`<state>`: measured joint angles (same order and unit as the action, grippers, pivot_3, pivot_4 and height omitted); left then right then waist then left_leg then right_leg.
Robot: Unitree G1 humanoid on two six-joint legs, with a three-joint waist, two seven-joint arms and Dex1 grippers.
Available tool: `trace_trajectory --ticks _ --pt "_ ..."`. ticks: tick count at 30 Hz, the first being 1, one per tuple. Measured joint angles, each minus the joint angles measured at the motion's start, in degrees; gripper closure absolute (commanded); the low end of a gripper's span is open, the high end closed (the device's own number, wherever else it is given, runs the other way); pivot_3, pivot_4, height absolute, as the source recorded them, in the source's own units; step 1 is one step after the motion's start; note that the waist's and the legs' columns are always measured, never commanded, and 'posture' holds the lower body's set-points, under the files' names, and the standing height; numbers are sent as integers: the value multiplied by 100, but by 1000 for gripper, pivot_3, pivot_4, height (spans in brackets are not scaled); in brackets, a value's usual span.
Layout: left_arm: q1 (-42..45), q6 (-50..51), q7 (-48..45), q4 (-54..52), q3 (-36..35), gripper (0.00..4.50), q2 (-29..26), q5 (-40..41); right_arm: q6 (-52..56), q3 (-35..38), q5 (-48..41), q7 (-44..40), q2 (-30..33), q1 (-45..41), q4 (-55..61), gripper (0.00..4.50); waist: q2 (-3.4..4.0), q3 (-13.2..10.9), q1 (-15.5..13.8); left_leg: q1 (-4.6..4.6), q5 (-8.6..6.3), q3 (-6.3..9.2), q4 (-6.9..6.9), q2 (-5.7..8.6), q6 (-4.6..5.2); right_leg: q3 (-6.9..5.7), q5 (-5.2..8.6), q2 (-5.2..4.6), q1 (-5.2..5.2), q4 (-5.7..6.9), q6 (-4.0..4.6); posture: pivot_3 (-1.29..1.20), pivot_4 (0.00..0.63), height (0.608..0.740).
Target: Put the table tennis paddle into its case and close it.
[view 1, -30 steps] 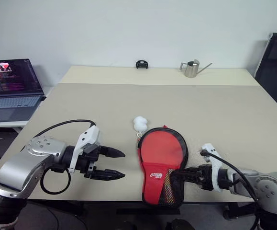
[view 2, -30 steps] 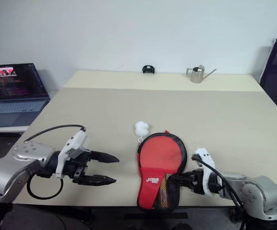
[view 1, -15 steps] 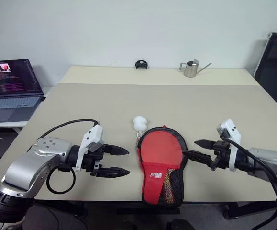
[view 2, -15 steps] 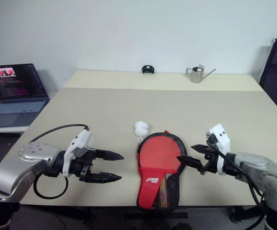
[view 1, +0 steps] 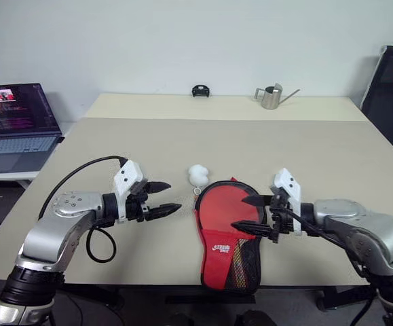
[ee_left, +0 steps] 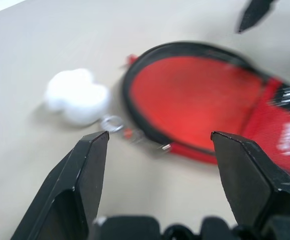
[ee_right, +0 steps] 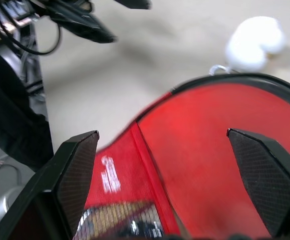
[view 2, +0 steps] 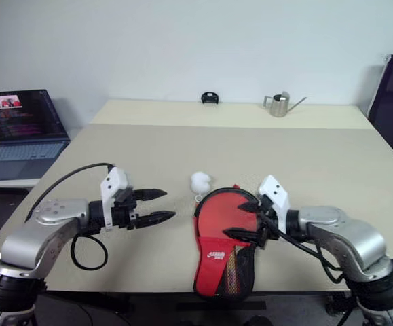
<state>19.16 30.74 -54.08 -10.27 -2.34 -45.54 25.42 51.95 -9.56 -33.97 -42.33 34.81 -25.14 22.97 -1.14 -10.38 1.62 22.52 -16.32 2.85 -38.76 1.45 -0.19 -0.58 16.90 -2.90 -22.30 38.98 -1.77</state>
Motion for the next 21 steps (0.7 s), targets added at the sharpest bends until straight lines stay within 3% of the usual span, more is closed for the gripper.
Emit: trace_trajectory --ticks 3,7,15,19,21 --pt "5 -51 95 85 -5 934 6 -83 -613 -474 572 10 -395 -73 -725 8 1 -1 -1 1 1 0 0 1 -1 0 0 -1 -2 1 0 0 150 740" --pt "46 -34 179 209 -17 934 94 -104 -1165 -645 1055 -67 -432 -74 -1223 8 0 -1 -36 6 1 1 -3 4 -2 -3 0 -4 -2 -1 0 0 150 740" --pt "1089 136 755 1207 303 934 699 -577 -1625 -781 1751 104 -769 -142 -1814 8 -4 2 -40 -3 3 4 -8 7 -5 -7 -1 -2 4 7 0 0 150 740" --pt "1700 116 917 2082 589 27 1235 -839 -1661 -770 1881 126 -913 -162 -1870 0 -8 4 -43 -1 5 3 -10 10 -9 -5 -2 -2 3 7 -2 0 150 740" --pt "2064 -80 1072 2712 723 27 1503 -1087 -1663 -759 1927 126 -934 -160 -1878 0 -9 5 -36 -1 15 5 -10 11 -26 -7 -2 -2 2 8 -2 0 150 740"
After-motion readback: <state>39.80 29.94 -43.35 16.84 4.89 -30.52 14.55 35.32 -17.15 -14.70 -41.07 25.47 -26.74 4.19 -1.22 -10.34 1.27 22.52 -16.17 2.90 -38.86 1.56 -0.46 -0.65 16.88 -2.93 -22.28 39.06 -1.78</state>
